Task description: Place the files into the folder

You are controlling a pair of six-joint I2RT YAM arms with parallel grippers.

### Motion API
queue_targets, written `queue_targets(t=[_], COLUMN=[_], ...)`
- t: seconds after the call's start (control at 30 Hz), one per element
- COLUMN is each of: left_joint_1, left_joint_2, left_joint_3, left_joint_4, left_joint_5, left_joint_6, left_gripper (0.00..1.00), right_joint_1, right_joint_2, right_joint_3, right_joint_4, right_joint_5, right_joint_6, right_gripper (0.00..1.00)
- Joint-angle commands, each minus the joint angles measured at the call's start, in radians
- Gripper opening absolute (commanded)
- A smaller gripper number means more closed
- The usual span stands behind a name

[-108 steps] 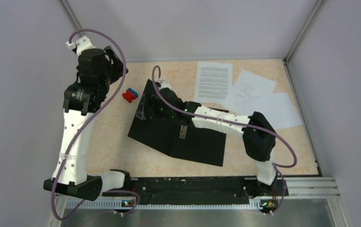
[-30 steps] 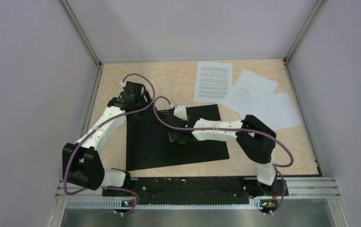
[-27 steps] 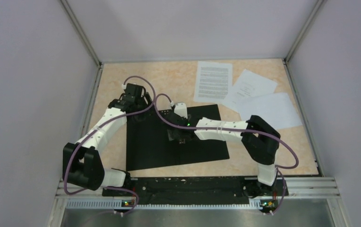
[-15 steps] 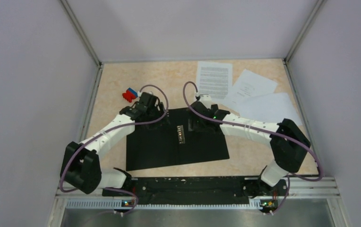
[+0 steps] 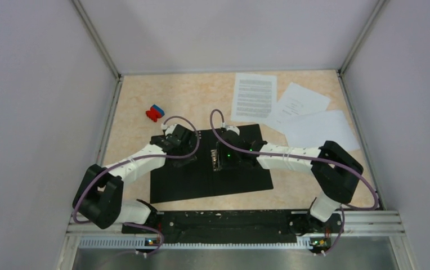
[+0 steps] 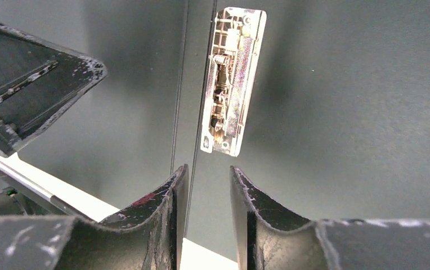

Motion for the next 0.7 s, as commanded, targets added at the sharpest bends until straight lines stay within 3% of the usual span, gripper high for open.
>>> queue_targets(t=[0.0, 0.33, 0.53, 0.67], left_joint_1=[0.019, 0.029, 0.031, 0.033], left_joint_2=[0.004, 0.041, 0.055, 0.053], left_joint_3=[-0.039, -0.056, -0.059, -0.056], left_joint_4=[0.04, 0.028, 0.028, 0.026], left_joint_5=[-0.043, -0.084, -0.089, -0.09], left_joint_6=[-0.04, -0.052, -0.056, -0.049], left_gripper=[0.6, 0.58, 0.58, 0.58], right_joint_1=[0.017, 0.042, 0.055, 0.06], right_joint_2=[0.066, 0.159, 0.186, 0.203], right_joint_3=[0.046, 0.112, 0.165, 0.174], right_joint_4=[0.067, 0.031, -0.035, -0.072], right_joint_5=[-0.048, 0.009, 0.097, 0.141], right_joint_6=[0.01, 0.013, 0.025, 0.03], right_gripper=[0.32, 0.29, 0.14, 0.12])
